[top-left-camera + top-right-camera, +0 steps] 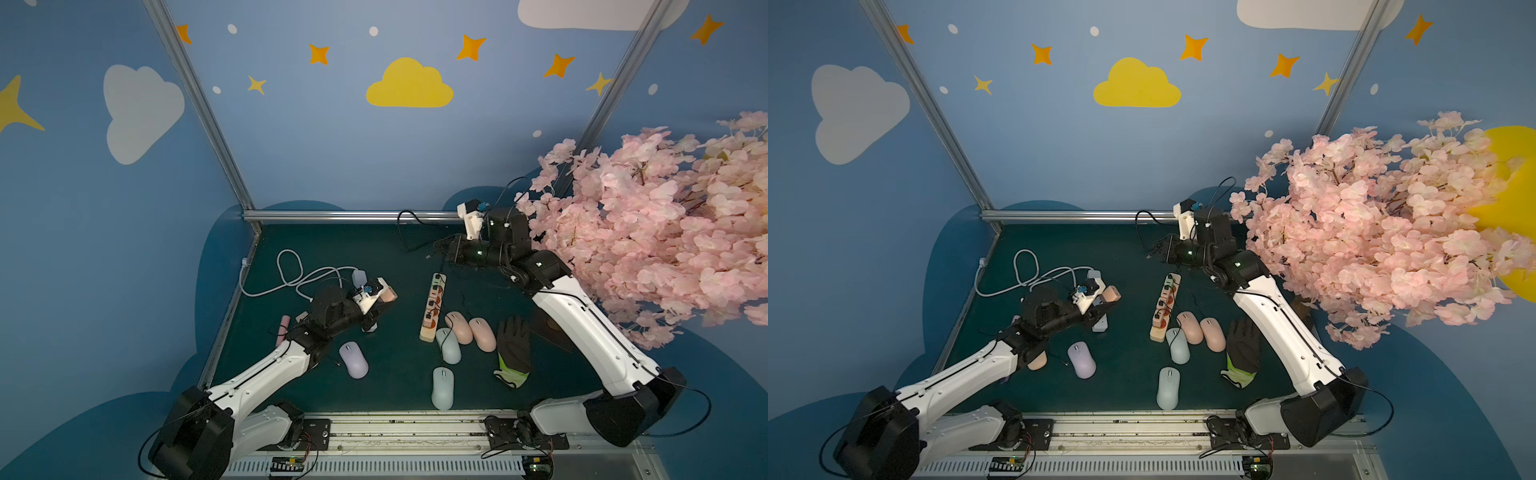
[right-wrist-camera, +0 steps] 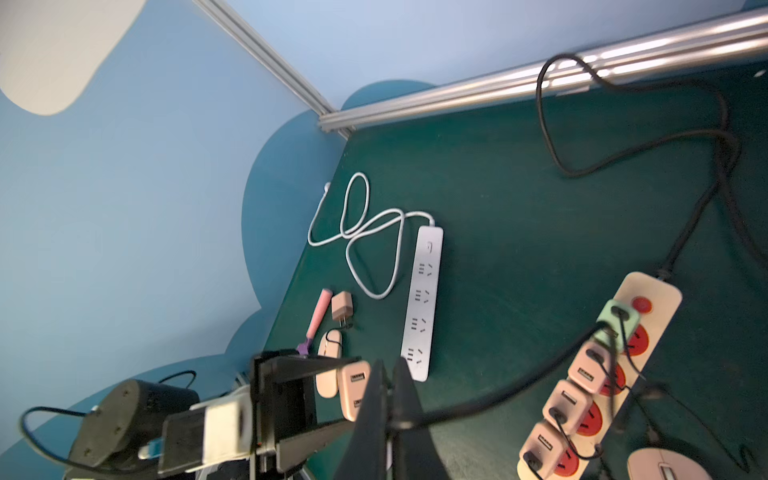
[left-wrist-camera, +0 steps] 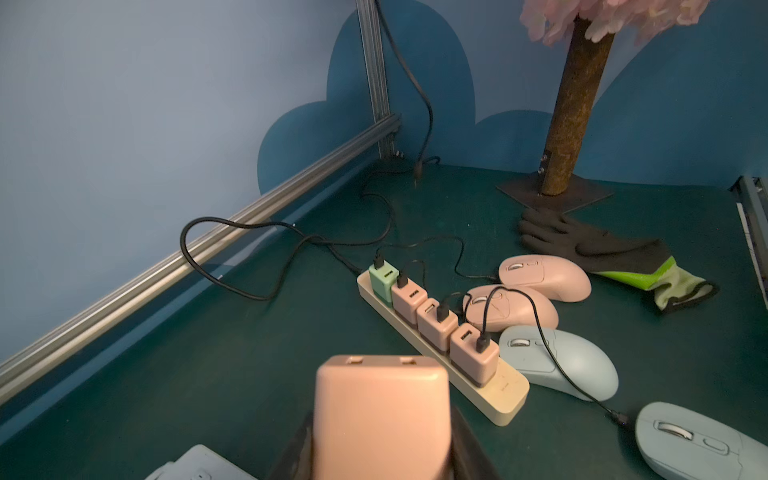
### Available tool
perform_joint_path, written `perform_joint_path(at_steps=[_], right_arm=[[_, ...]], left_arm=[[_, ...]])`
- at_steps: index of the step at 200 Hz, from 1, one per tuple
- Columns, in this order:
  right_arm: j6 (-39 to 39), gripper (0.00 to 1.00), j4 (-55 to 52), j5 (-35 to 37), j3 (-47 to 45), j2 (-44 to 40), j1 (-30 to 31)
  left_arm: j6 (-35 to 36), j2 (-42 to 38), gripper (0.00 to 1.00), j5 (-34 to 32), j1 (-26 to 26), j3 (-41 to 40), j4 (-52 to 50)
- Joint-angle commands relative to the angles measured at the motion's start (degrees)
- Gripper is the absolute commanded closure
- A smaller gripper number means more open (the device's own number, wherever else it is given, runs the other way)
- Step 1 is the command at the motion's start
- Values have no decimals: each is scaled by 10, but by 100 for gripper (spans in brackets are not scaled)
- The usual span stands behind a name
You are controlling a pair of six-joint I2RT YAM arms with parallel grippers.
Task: Unplug the wireless mouse
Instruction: Remove the power cord from the plug, then place the power cord at the center of the board.
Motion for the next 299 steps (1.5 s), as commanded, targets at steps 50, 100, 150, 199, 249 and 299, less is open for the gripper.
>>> perform_joint_path(at_steps=[50, 100, 150, 199, 249, 299], right_arm=[[-29, 100, -35, -10, 53, 44, 29], [-102, 100, -103, -67, 97, 117, 77], [-166, 100, -173, -136, 138, 219, 123], [-210, 100, -241, -146, 192, 310, 156], [-251, 100, -320, -116, 189, 350, 201], [-253, 100, -316, -97, 164, 342, 244]], left_arm=[[-141, -23, 97, -75, 56, 24, -37], [-362, -52, 96, -84, 179, 37, -113], [-437, -65, 96, -110, 207, 73, -232], [-466, -89, 96, -114, 221, 67, -275], [-464, -86, 96, -111, 230, 70, -286], [-476, -87, 96, -127, 242, 71, -292]])
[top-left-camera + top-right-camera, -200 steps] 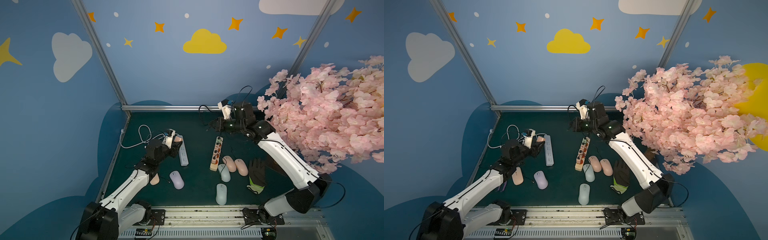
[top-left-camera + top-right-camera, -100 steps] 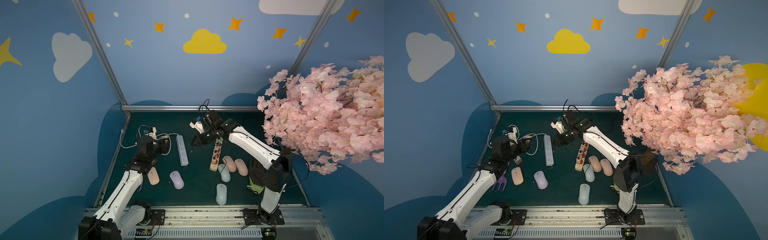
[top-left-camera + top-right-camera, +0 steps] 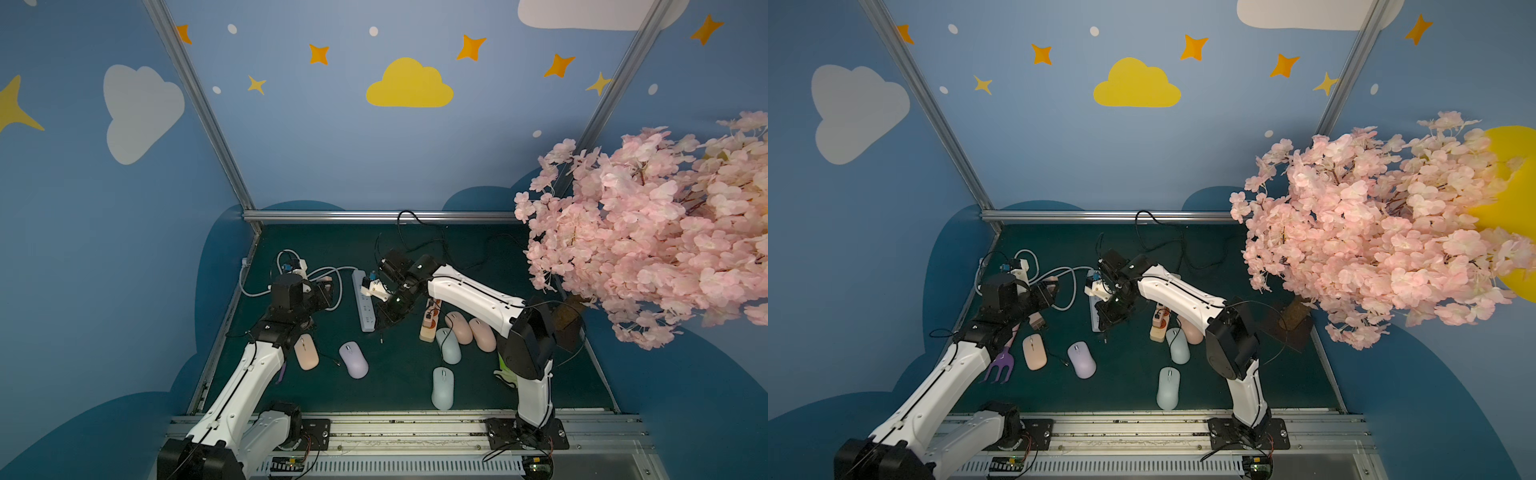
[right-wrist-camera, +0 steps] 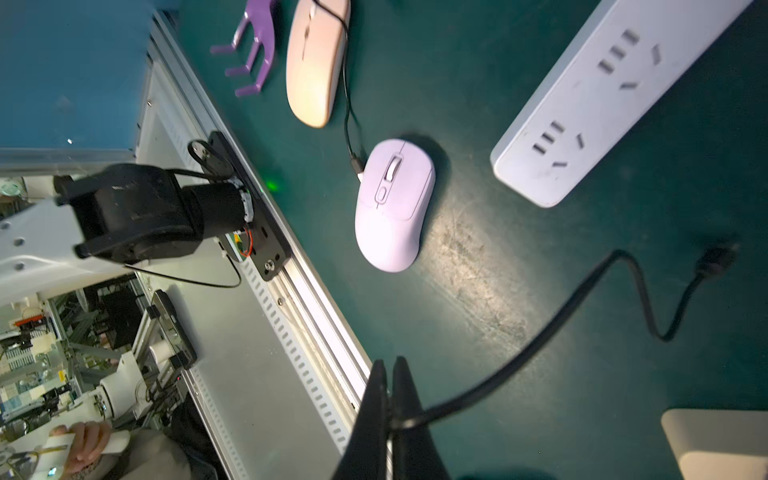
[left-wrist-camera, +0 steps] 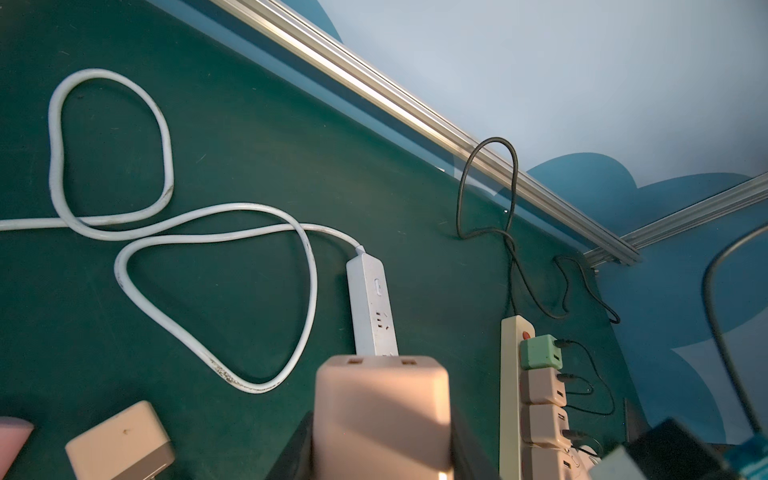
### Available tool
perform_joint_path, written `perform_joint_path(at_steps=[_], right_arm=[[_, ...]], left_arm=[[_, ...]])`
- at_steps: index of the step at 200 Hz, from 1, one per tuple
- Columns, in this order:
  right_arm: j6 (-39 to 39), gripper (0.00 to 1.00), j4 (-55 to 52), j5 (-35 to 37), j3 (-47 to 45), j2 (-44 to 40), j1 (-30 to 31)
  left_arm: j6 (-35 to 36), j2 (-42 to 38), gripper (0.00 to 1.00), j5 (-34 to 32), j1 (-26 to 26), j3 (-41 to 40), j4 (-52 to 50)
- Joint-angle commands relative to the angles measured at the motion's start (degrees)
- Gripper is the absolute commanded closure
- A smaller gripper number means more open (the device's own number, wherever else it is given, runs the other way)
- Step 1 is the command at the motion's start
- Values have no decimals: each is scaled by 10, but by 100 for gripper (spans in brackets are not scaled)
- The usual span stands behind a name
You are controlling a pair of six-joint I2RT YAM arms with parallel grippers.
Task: Unplug the wireless mouse
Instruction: Place the power cord at the center of the board.
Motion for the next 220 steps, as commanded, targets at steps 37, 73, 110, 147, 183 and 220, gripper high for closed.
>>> perform_joint_path(at_steps=[37, 73, 110, 147, 183, 220], right_arm=[[-20, 100, -13, -2, 141, 22, 15], [-18, 100, -39, -65, 343, 114, 15], [24, 100, 41, -131, 340, 158, 15], [27, 100, 52, -122, 245, 183, 16], [37, 100, 86, -122, 139, 155, 16], [27, 100, 96, -109, 47, 114, 16]], left_arm=[[-24, -60, 96, -82, 32, 2, -66], [-28, -119, 96, -115, 57, -5, -107], [-26, -131, 96, -111, 66, -7, -118], [-27, -120, 96, -95, 65, -9, -110], [-28, -111, 96, -86, 65, -10, -106], [-25, -103, 96, -65, 66, -14, -94]])
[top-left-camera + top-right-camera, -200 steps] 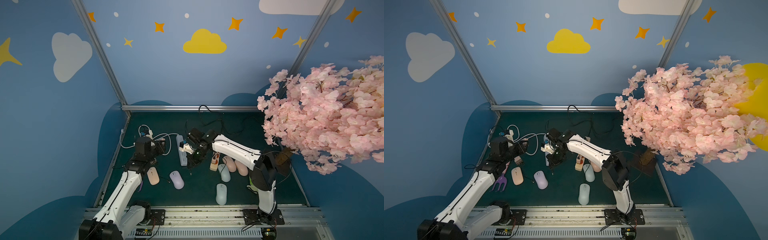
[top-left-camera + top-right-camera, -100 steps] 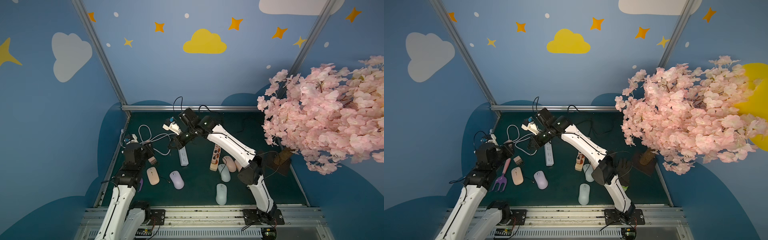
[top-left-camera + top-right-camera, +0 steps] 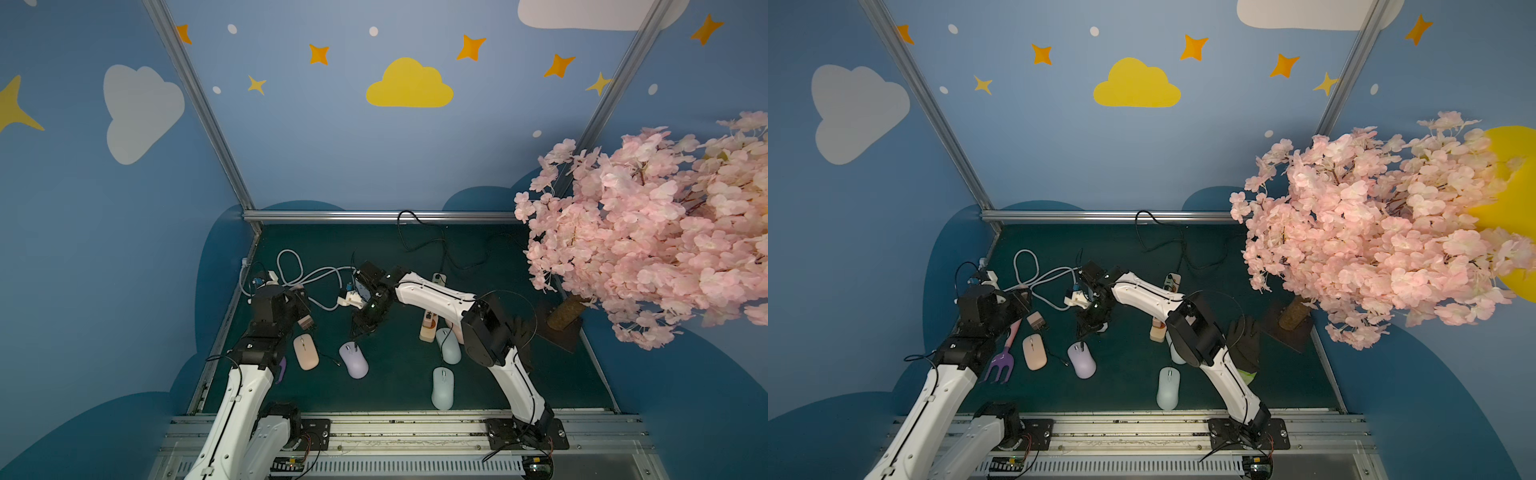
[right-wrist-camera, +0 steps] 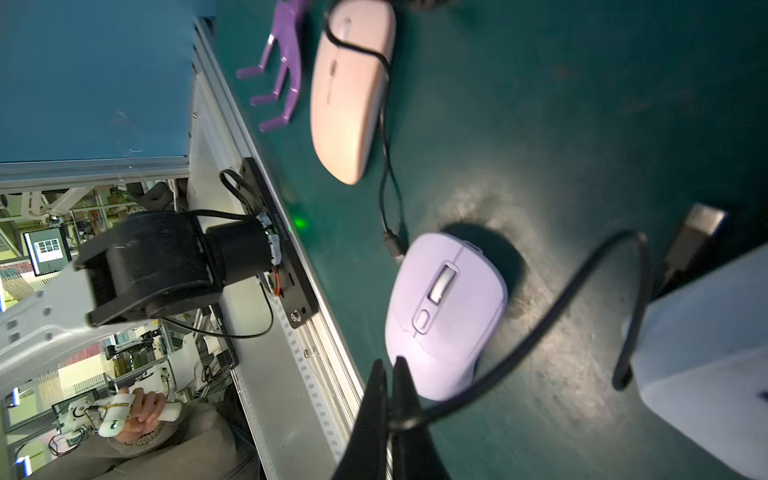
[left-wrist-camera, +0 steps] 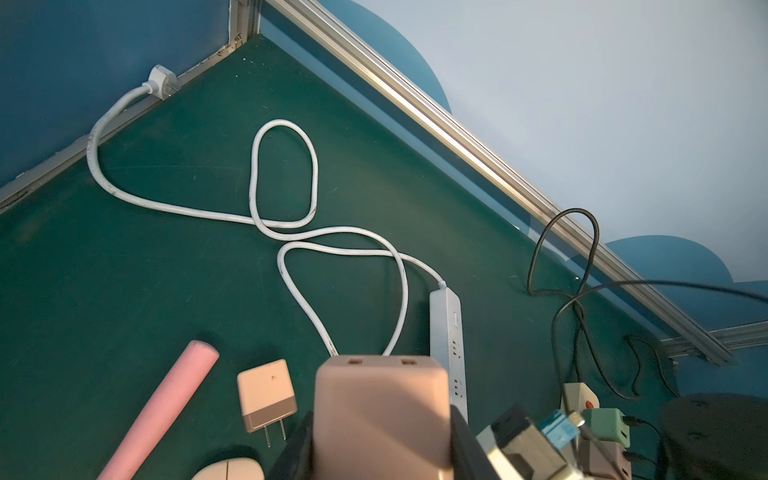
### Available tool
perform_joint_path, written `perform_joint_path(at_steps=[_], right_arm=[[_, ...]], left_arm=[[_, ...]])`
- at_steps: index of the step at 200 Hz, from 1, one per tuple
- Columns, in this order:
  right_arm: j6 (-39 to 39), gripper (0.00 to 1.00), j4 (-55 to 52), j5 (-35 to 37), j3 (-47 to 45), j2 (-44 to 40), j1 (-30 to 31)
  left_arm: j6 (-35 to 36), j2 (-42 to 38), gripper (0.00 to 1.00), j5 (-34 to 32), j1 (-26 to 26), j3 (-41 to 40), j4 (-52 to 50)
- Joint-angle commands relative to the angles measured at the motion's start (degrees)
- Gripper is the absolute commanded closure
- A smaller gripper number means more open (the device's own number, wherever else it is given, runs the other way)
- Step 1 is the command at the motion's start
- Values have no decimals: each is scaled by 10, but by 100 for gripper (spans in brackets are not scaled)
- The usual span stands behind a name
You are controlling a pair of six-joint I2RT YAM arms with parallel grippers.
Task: Unplug the wireless mouse
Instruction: Place the power cord at the center of the board, then place the plug at the center of the board.
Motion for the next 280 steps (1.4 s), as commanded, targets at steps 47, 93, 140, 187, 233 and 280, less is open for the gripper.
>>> perform_joint_path(at_steps=[47, 93, 140, 187, 233, 280], right_arm=[[-35, 94, -51, 16, -73, -69, 0], [-25, 58, -43, 54, -109, -88, 2], [-19, 52, -13, 154, -138, -164, 1], [35, 53, 122, 280, -268, -308, -14], [62, 52, 182, 362, -344, -404, -27], [97, 46, 245, 453, -415, -467, -32]], left_arm=[[5, 28, 96, 60, -2, -7, 33], [5, 69, 96, 46, -23, 16, 12], [-2, 129, 96, -34, -125, 68, -55], [-67, 180, 96, -57, -222, 65, -93], [-100, 272, 96, -69, -255, 56, -100], [-89, 389, 96, -81, -243, 97, -102]])
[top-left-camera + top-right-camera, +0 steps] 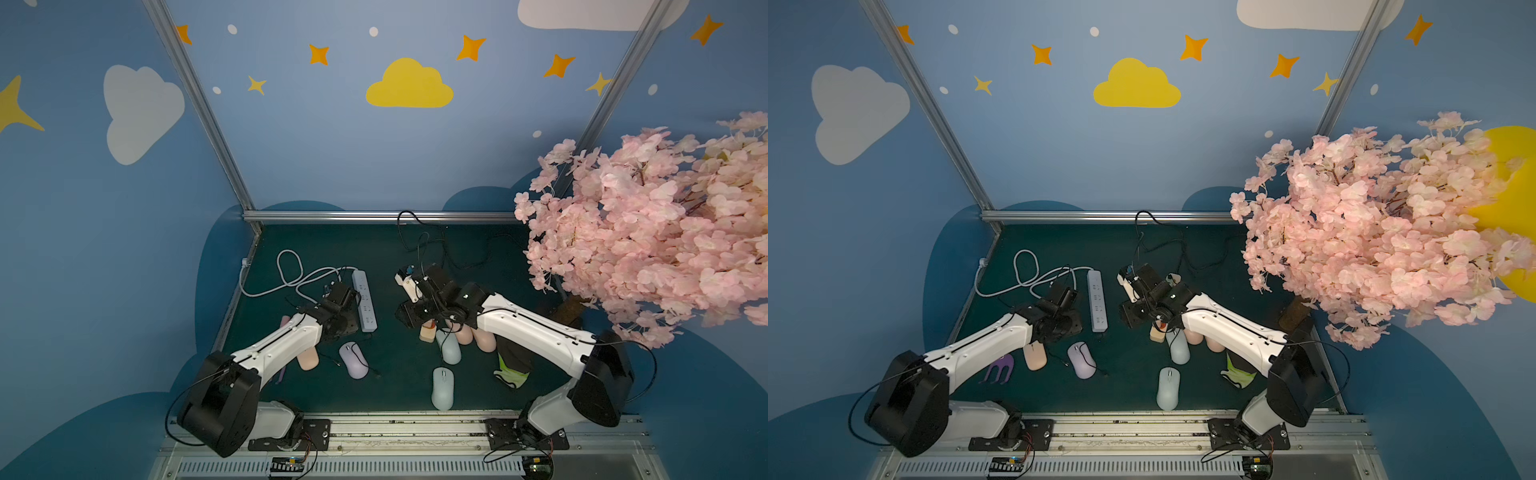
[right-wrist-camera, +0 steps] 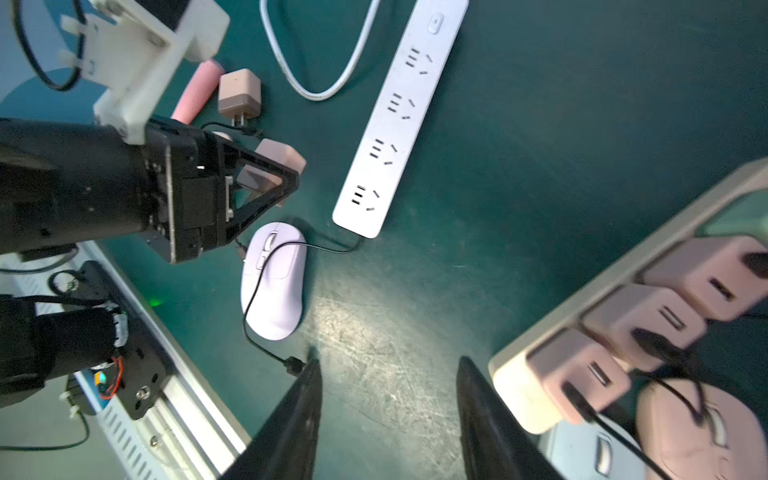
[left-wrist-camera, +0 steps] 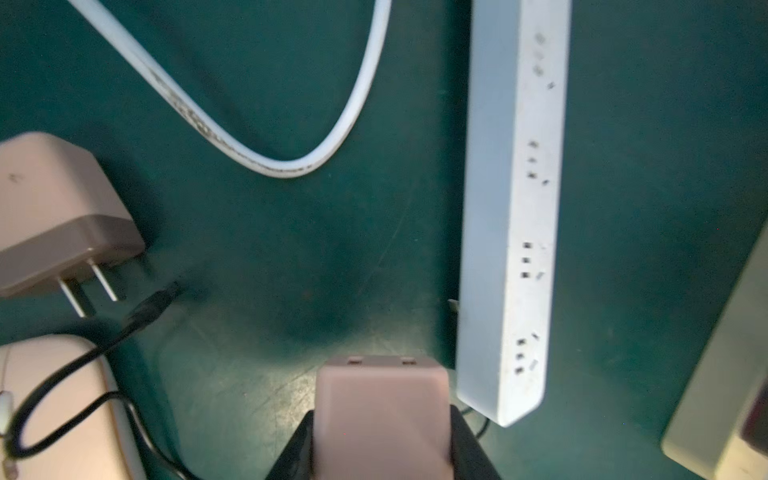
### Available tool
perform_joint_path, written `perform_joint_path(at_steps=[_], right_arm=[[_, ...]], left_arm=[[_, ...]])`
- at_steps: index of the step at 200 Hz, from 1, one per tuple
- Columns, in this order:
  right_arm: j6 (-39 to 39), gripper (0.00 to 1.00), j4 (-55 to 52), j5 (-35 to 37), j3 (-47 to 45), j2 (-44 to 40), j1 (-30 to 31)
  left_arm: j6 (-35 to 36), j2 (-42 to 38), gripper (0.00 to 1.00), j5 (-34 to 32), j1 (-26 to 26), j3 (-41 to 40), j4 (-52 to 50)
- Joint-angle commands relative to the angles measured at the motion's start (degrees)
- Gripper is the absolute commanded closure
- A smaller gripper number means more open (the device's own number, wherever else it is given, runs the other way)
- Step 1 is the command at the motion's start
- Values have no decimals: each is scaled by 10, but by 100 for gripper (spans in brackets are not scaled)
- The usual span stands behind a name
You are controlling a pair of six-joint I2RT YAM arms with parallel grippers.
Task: Unplug the wireless mouse
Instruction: Place the plug at the center of the board.
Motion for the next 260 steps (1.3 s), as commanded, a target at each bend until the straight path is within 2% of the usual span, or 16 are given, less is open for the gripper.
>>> perform_joint_path(at_steps=[1, 40, 75, 113, 146, 155, 172, 182, 227, 260], right_arm=[[21, 46, 51, 65, -23, -29, -2], [17, 45, 36, 76, -23, -36, -3], [16, 41, 44, 95, -32, -46, -4], [24, 33, 62, 112, -47, -58, -6], [57, 27, 63, 117, -56, -62, -11], [75, 23, 52, 122, -56, -62, -14], [105, 9, 31, 128, -60, -61, -23], [105, 8, 24, 112, -66, -59, -32], [135, 5, -74, 117, -57, -52, -31], [190, 7, -99, 141, -92, -72, -13]], left_arm=[[-1, 48, 96, -16, 10, 30, -11], [16, 123, 94, 12, 36, 54, 0], [23, 145, 84, 8, 50, 56, -1], [22, 136, 44, -4, 54, 47, -3], [25, 115, 30, -12, 56, 43, -7], [26, 102, 24, -14, 56, 42, -8], [33, 71, 12, -12, 56, 42, -8], [38, 51, 1, -2, 56, 41, -3], [95, -47, 0, 65, 38, 6, 73], [112, -70, 0, 117, 10, 6, 103]])
